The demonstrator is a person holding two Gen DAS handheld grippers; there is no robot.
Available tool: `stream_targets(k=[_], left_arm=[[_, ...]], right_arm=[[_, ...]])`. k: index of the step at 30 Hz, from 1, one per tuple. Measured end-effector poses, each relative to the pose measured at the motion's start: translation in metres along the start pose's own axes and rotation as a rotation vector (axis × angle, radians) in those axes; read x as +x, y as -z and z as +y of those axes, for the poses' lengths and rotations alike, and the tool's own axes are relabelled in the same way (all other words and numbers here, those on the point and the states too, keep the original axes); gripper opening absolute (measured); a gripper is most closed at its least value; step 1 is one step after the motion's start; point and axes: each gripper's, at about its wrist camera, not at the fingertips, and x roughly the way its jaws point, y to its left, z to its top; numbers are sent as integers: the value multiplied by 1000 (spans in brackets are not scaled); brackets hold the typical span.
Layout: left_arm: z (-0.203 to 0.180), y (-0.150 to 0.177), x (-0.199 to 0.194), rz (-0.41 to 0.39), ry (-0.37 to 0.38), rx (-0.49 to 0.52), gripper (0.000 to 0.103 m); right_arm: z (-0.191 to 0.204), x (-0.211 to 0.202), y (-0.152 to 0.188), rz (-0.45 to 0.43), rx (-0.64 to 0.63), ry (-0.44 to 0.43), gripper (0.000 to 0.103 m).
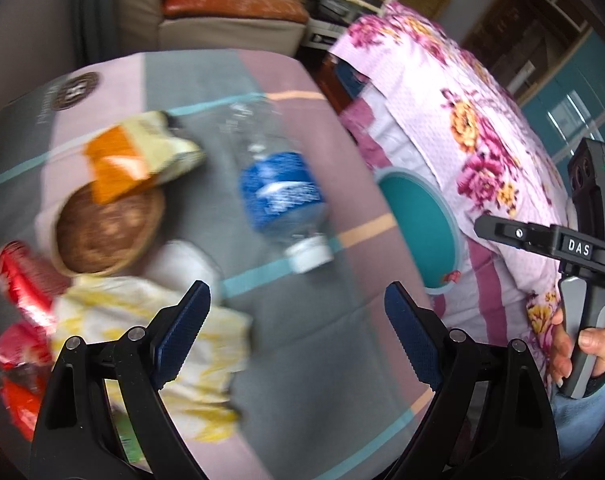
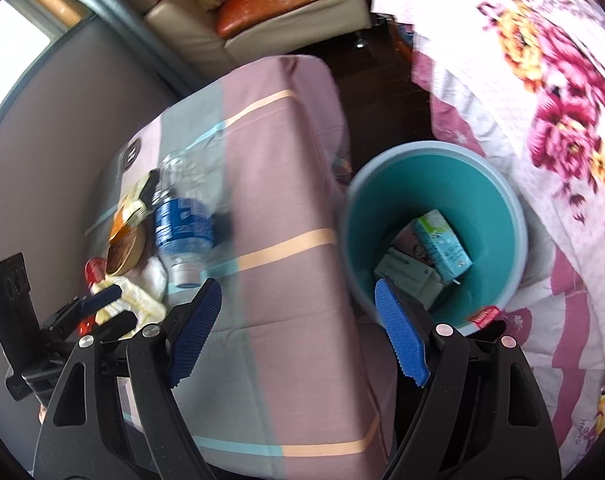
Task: Collect trash
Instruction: 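Grasp the Pocari Sweat bottle with the right tool while the left tool grasps the red cola can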
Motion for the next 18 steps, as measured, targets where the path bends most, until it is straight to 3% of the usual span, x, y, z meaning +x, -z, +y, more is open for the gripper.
stream_targets(k=[10, 18], left_arm=[[106, 7, -47, -68, -100, -187, 89], [172, 13, -49, -43, -163, -332, 89]], right_arm=[[71, 26, -13, 70, -149, 12, 77], [109, 58, -29, 120, -207, 11, 77]])
